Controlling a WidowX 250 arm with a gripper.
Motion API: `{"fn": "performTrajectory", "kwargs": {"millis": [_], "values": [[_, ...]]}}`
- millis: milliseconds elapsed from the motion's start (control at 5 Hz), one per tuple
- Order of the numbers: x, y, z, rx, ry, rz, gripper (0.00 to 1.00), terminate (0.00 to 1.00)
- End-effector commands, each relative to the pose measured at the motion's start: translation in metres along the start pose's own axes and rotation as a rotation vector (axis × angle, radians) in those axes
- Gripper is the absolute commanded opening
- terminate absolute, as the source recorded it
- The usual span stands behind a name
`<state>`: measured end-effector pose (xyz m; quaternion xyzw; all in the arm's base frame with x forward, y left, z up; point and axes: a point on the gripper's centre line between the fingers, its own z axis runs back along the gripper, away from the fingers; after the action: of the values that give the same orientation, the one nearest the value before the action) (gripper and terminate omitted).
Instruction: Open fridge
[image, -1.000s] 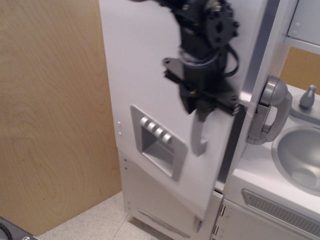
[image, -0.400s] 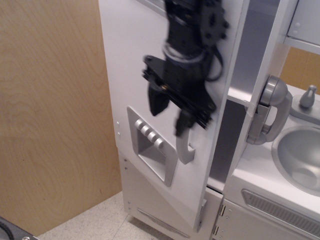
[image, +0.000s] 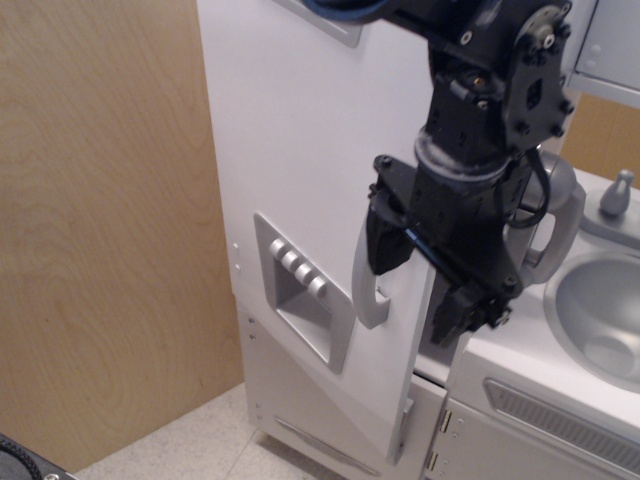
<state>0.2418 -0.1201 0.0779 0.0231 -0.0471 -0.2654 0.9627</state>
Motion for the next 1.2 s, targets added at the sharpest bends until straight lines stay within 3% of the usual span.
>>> {"fn": "performTrajectory", "kwargs": {"millis": [0, 400, 600, 1000], "values": [[0.053, -0.018, 0.010, -0.028, -0.072, -0.028, 1.00, 0.00], [0.069, 0.002, 0.012, 0.013, -0.116, 0.023, 1.00, 0.00], [0.056, 0.018, 0.014, 0.060, -0.116, 0.050, 1.00, 0.00], [0.019, 0.029, 0.016, 0.091, -0.077, 0.085, 1.00, 0.00]]}}
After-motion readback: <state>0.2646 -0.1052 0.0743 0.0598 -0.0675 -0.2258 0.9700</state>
